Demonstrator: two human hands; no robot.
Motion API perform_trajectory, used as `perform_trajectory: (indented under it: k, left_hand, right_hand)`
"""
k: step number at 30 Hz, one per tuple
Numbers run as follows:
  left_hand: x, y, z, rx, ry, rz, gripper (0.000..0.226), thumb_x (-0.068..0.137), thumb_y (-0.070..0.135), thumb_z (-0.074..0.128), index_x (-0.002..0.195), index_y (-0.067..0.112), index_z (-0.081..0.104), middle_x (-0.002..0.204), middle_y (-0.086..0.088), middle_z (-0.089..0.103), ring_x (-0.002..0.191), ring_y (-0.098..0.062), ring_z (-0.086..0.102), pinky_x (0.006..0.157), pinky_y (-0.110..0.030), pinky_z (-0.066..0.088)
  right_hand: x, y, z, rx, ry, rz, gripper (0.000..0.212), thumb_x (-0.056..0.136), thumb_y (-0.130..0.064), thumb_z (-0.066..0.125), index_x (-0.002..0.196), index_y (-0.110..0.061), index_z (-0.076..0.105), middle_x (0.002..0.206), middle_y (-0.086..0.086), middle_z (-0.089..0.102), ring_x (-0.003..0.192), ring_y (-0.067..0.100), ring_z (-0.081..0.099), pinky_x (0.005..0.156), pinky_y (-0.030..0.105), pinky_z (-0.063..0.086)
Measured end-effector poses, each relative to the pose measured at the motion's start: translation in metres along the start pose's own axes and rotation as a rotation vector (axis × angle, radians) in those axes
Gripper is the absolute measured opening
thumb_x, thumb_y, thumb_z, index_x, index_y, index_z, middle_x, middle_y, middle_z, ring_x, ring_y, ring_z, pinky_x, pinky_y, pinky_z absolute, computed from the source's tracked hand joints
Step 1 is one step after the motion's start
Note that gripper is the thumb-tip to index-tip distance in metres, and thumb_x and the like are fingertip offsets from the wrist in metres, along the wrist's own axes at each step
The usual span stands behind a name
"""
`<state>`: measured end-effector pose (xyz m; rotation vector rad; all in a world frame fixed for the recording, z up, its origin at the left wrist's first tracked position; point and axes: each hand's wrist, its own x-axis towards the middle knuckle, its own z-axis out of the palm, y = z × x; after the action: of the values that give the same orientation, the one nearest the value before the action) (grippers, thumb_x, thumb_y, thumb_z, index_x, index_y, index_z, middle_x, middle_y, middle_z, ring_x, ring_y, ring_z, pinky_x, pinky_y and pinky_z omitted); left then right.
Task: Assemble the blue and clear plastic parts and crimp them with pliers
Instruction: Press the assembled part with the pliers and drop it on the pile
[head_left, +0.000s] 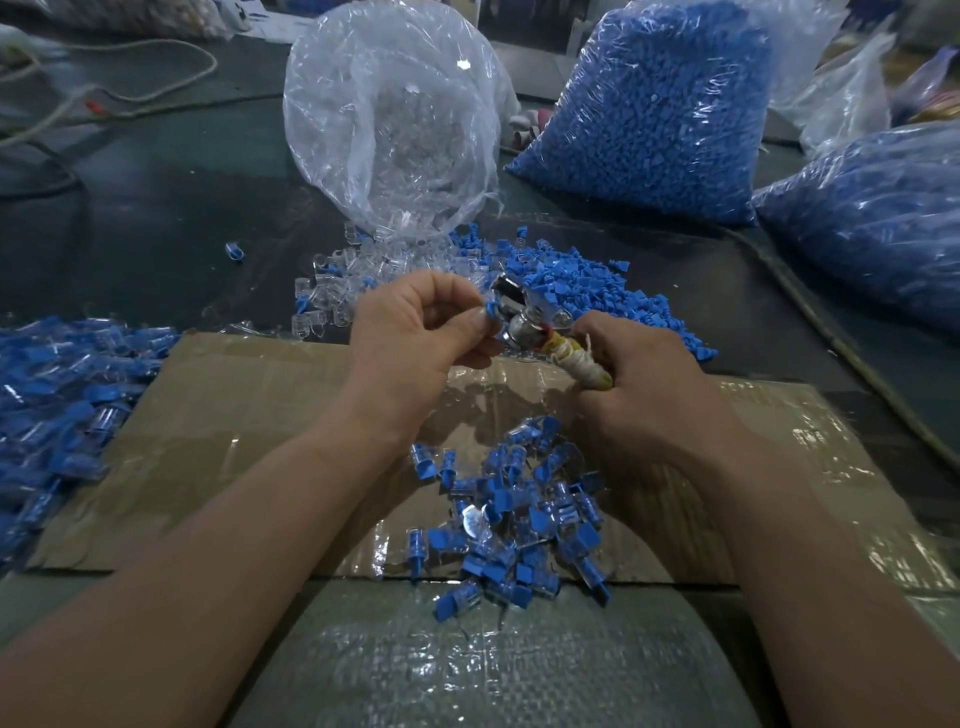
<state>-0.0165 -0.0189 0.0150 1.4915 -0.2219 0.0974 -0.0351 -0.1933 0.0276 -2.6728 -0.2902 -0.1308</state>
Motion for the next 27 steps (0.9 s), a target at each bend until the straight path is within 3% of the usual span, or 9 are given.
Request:
perform_trajectory:
  k: [5,13,23,27]
  left_hand:
    - [0.000,-0.001,0.001,0.083,0.037,0.032,0.024,0.081,-0.007,0.060,0.073,0.015,0.058,0.068,-0.003,0.063,0.057,-0.006,0.063,0.057,-0.017,0.052]
    - [-0.002,0.000,0.000,0.109,0.057,0.030,0.021,0.082,-0.006,0.060,0.074,0.014,0.058,0.072,-0.008,0.064,0.056,-0.006,0.063,0.057,-0.016,0.052]
    - [0.001,0.001,-0.004,0.051,0.049,-0.050,0.017,0.080,-0.005,0.061,0.074,0.011,0.059,0.059,0.001,0.065,0.053,-0.010,0.064,0.052,-0.017,0.052]
    - [0.004,0.006,-0.013,0.009,-0.071,-0.150,0.012,0.075,-0.002,0.064,0.073,0.009,0.062,0.057,0.000,0.066,0.046,-0.009,0.058,0.043,-0.016,0.045]
  right_hand:
    - [0.001,-0.002,0.001,0.026,0.024,0.016,0.027,0.072,-0.013,0.064,0.067,-0.026,0.041,0.066,-0.009,0.047,0.064,0.009,0.044,0.056,0.026,0.033]
    - [-0.001,-0.007,0.004,0.034,0.034,0.023,0.025,0.072,-0.016,0.062,0.064,-0.025,0.040,0.064,-0.007,0.048,0.064,0.011,0.046,0.057,0.026,0.036]
    - [0.000,0.003,0.003,-0.021,0.076,0.019,0.020,0.071,-0.016,0.065,0.086,-0.020,0.053,0.076,-0.010,0.048,0.069,0.006,0.042,0.056,0.021,0.029]
    - [0.000,0.013,-0.003,-0.070,0.112,0.095,0.023,0.071,-0.020,0.068,0.089,-0.019,0.054,0.081,-0.004,0.052,0.072,0.013,0.046,0.057,0.026,0.033]
